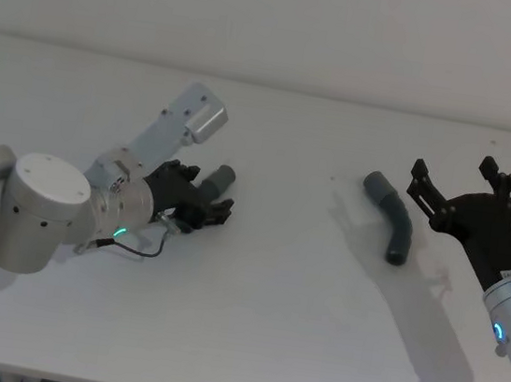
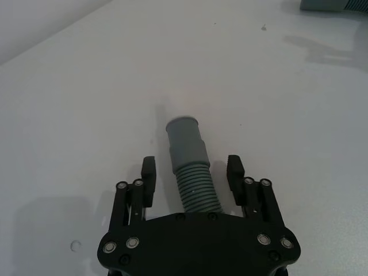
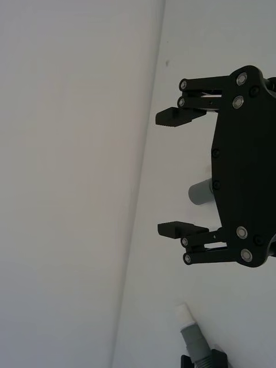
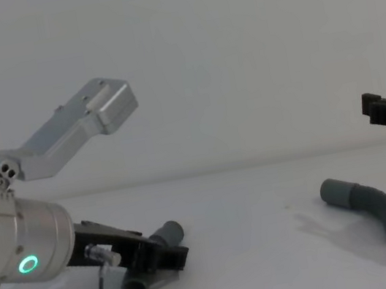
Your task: Use both hands to pick up one end of the pipe from the table, align the ends, and insert them.
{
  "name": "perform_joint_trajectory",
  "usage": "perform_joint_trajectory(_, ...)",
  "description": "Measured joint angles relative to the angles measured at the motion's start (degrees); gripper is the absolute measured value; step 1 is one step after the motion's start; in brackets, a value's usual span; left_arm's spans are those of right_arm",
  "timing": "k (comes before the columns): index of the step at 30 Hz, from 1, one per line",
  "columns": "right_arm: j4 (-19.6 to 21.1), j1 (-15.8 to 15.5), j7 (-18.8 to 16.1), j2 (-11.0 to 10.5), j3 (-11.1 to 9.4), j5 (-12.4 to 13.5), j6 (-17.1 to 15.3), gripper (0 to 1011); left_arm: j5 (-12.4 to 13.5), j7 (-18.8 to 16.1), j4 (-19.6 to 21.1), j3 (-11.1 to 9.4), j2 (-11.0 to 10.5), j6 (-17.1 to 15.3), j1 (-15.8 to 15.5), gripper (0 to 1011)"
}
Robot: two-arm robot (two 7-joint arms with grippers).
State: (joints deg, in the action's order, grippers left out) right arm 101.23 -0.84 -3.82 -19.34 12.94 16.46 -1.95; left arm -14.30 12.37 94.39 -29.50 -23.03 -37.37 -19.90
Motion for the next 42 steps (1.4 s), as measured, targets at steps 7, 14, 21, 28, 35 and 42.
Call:
perform_joint_trajectory(7, 0.0, 0.0, 0.0, 0.0, 0.0, 0.0, 0.0, 1004, 0.08, 0.01, -0.17, 0.04, 0.23, -0.23, -0.04, 566)
perform_joint_trajectory(14, 0.0, 0.0, 0.0, 0.0, 0.0, 0.0, 0.0, 1004, 0.16, 0.0, -0.28, 0.08, 0.35, -0.38, -0.07, 358)
perform_joint_trajectory(21, 0.0, 0.0, 0.0, 0.0, 0.0, 0.0, -0.01, 1004, 0.2, -0.03, -0.34, 0.11, 0.43, -0.46, -0.07, 343)
perform_joint_trajectory(28, 0.37, 0.3, -0.56, -0.43, -0.15, 0.2, -2.16, 1004, 0.2, -0.04, -0.37, 0.11, 0.47, -0.49, -0.07, 343)
perform_joint_trajectory(35, 1.25, 1.28, -1.81, -1.5, -0.21, 0.94, -7.26, 1004, 0.2, -0.04, -0.38, 0.1, 0.5, -0.52, -0.07, 343)
perform_joint_trajectory(42, 2.14, 2.91, -3.34, -2.36, 0.02, 2.26, -14.91, 1004, 0.18, -0.03, -0.38, 0.1, 0.53, -0.53, -0.07, 343)
